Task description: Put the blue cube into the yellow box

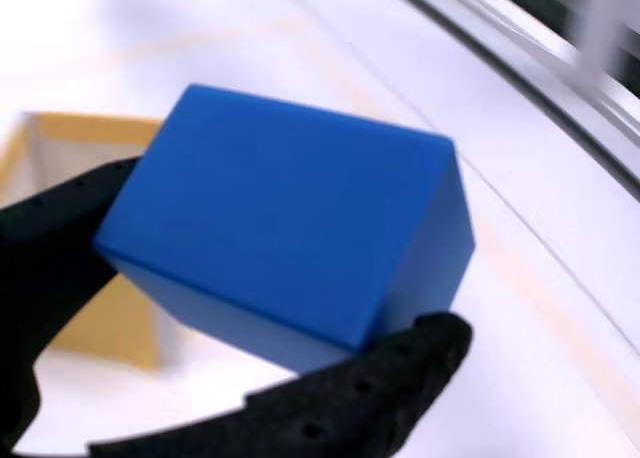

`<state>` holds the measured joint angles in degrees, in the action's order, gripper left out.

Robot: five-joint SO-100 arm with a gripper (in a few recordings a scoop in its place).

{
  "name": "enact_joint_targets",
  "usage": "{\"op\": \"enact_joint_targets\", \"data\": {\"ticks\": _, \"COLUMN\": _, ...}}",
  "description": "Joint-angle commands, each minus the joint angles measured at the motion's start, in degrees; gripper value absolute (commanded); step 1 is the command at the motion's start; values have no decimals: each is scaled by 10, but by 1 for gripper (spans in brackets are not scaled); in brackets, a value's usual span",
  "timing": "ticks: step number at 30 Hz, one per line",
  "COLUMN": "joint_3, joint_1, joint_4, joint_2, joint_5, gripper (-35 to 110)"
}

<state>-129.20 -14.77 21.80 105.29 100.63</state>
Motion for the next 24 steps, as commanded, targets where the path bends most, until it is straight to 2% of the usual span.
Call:
{"op": "enact_joint_targets", "data": {"ticks": 1, "joint_3": 54, "joint_1": -64, "joint_4": 31, "joint_2": 60, "joint_5": 3, "gripper": 31}}
{"op": "enact_joint_targets", "data": {"ticks": 10, "joint_3": 183, "joint_1": -172, "joint_4": 21, "joint_2": -34, "joint_5": -34, "gripper": 31}}
{"op": "enact_joint_targets", "data": {"ticks": 17, "joint_3": 287, "joint_1": -206, "joint_4": -4, "joint_2": -130, "joint_5": -62, "gripper": 31}}
{"op": "enact_joint_targets", "data": {"ticks": 24, "joint_3": 314, "joint_1": -213, "joint_4": -33, "joint_2": -181, "joint_5": -87, "gripper": 31}}
